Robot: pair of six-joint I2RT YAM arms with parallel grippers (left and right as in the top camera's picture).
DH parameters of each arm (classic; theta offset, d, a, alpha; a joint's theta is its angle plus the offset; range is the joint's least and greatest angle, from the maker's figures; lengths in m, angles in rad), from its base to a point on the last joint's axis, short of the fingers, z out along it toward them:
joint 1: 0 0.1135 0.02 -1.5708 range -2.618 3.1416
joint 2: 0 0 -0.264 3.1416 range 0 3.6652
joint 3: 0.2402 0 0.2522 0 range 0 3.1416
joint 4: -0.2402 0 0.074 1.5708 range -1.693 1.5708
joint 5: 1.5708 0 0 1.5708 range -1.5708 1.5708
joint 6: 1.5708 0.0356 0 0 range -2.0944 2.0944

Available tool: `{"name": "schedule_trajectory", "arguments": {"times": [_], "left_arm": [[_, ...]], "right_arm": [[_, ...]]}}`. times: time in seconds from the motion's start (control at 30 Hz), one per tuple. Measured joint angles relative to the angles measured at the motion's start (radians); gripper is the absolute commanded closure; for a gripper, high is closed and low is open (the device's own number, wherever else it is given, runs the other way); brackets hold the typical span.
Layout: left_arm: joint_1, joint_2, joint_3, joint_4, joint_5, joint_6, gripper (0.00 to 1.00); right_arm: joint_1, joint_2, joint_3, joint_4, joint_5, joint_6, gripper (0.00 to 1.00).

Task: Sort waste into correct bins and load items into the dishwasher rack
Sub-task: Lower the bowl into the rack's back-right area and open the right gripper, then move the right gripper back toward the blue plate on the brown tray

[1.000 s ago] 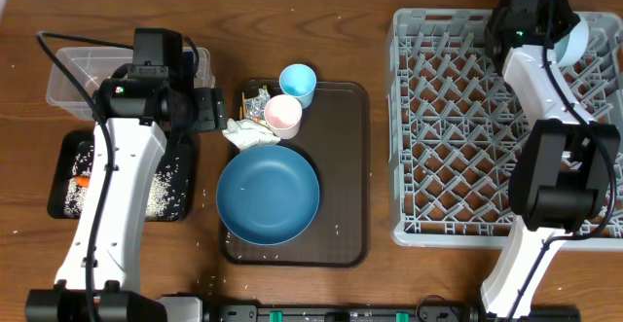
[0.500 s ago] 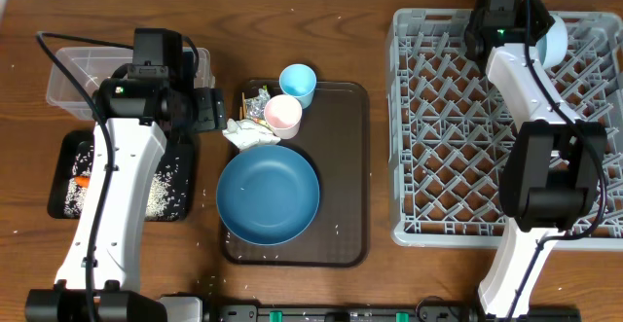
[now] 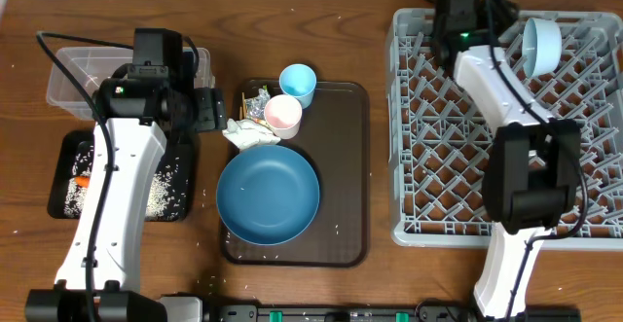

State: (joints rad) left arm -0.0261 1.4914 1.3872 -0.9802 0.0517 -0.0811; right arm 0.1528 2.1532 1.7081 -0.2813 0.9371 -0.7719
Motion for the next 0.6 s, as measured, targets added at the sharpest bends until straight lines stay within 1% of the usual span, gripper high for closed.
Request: {"name": "schedule_trajectory", "arguments": {"times": [0.1, 0.17, 0.33, 0.4, 0.43, 0.5, 0.6], "left_arm": [[0.0, 0.0, 0.0, 0.0, 0.0, 0.0, 0.17], [0.0, 0.0, 0.0, 0.0, 0.0, 0.0, 0.16], [0.0, 0.0, 0.0, 0.0, 0.0, 0.0, 0.16], [0.0, 0.0, 0.0, 0.0, 0.0, 0.0, 0.17], [0.0, 0.0, 0.0, 0.0, 0.0, 0.0, 0.16], [0.0, 0.0, 0.0, 0.0, 0.0, 0.0, 0.16], [0.0, 0.0, 0.0, 0.0, 0.0, 0.0, 0.16]], "right_arm": [[0.03, 0.0, 0.0, 0.011, -0.01, 0.024, 0.28], [0.043, 0.0, 0.0, 0.024, -0.014, 0.056, 0.24], [0.051, 0.0, 0.0, 0.035, -0.009, 0.205, 0.16], [0.045, 0.0, 0.0, 0.031, 0.0, 0.272, 0.12], [0.041, -0.002, 0.0, 0.02, 0.003, 0.306, 0.09], [0.027, -0.009, 0.0, -0.018, 0.004, 0.379, 0.07], [-0.014, -0.037, -0.001, -0.116, -0.01, 0.509, 0.04]]}}
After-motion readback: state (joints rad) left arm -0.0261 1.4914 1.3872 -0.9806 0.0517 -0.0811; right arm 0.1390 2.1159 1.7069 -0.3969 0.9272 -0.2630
